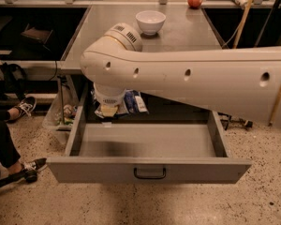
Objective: Pick blue chip bag from top drawer and place on counter
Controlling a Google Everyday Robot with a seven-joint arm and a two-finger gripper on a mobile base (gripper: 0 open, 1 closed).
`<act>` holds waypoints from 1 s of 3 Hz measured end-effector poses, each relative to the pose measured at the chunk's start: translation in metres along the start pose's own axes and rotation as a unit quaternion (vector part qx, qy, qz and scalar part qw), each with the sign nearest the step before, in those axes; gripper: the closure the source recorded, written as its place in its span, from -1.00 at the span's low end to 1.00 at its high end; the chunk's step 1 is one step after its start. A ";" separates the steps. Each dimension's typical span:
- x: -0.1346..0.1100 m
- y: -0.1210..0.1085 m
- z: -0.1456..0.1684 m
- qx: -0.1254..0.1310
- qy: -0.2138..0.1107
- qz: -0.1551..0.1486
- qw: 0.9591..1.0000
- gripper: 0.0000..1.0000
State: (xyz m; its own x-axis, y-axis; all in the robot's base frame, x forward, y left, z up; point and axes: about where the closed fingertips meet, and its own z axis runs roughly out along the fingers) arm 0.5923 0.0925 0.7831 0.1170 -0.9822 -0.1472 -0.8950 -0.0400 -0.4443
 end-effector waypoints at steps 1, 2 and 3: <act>0.015 -0.020 -0.001 -0.017 -0.011 0.015 1.000 1.00; 0.118 -0.031 0.025 -0.101 0.013 0.084 0.991 1.00; 0.191 -0.024 0.051 -0.197 0.019 0.115 0.973 1.00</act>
Offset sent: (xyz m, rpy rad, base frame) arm 0.2682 -0.2166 0.1656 0.3030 0.3520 -0.1069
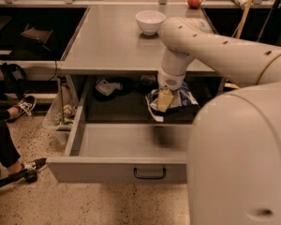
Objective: Pick blue chip bag from top drawer and place on counter
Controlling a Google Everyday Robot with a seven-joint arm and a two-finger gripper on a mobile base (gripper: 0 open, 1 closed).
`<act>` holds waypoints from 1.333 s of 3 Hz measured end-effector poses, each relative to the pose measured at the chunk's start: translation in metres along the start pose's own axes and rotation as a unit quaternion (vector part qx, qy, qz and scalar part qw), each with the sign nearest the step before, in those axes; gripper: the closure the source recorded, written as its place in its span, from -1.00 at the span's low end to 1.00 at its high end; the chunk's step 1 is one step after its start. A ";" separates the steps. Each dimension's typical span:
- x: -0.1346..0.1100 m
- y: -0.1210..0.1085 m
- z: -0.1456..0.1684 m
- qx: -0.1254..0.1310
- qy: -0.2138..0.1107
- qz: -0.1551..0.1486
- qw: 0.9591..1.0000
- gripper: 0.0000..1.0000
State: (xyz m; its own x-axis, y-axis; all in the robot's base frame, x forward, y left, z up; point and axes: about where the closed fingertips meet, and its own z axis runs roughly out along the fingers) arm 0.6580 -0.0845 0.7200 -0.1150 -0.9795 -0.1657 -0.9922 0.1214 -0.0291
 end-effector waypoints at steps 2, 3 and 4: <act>0.050 0.000 0.019 -0.095 -0.005 0.014 0.995 1.00; 0.050 0.003 0.019 -0.095 -0.005 0.014 0.995 1.00; 0.048 -0.006 -0.043 -0.040 0.004 0.045 0.998 1.00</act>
Offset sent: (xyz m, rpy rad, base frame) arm 0.2025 -0.0396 0.2286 0.2815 -0.0998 -0.0067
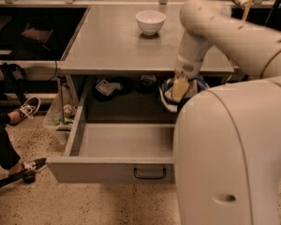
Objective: Pick blue chip bag from top drawer and place on counter
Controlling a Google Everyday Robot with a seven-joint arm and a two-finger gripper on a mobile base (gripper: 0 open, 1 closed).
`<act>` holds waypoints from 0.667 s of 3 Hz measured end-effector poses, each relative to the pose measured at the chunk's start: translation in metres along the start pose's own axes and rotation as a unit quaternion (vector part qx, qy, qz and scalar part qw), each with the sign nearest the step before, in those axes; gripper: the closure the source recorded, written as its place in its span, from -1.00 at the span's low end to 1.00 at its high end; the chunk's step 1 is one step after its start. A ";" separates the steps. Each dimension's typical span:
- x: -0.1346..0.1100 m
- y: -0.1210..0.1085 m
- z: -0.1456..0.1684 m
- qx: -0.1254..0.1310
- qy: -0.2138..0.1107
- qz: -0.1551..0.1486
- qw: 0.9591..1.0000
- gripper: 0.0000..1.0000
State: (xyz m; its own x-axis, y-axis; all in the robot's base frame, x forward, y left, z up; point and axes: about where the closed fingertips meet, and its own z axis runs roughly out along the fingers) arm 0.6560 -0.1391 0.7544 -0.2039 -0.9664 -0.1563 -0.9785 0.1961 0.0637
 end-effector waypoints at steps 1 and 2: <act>0.000 -0.005 -0.147 0.126 0.013 0.072 0.989 1.00; 0.004 -0.003 -0.247 0.212 0.022 0.122 0.969 1.00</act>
Offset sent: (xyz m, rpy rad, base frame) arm 0.0170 -0.0747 0.3979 -0.2049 -0.5599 -0.4603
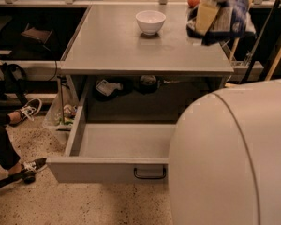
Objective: Pick blue chip bag from top drawer and place on counter
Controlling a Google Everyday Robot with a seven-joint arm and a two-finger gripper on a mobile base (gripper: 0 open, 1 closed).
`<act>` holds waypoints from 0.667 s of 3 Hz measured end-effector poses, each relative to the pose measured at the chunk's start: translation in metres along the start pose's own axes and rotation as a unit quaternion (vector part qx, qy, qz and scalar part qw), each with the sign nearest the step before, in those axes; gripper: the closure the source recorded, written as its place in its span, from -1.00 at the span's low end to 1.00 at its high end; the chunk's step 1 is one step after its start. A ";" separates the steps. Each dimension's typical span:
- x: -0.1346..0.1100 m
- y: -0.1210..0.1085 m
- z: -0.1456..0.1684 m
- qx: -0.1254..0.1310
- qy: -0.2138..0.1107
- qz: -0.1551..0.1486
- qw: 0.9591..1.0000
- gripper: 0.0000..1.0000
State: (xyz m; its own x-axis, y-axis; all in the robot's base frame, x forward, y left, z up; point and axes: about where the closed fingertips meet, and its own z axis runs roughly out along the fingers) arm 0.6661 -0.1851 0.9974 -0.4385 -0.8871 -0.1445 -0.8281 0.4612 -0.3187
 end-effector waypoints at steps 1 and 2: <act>0.000 -0.023 -0.055 0.058 -0.002 0.027 0.998 1.00; -0.006 -0.030 -0.065 0.074 -0.014 0.025 0.997 1.00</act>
Offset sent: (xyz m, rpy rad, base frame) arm -0.0002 -0.0079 0.0501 -0.0249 -0.0879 -0.0562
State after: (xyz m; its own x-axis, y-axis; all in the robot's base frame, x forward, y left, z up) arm 0.6711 -0.1921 1.0684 -0.4663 -0.8644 -0.1883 -0.7440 0.4983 -0.4451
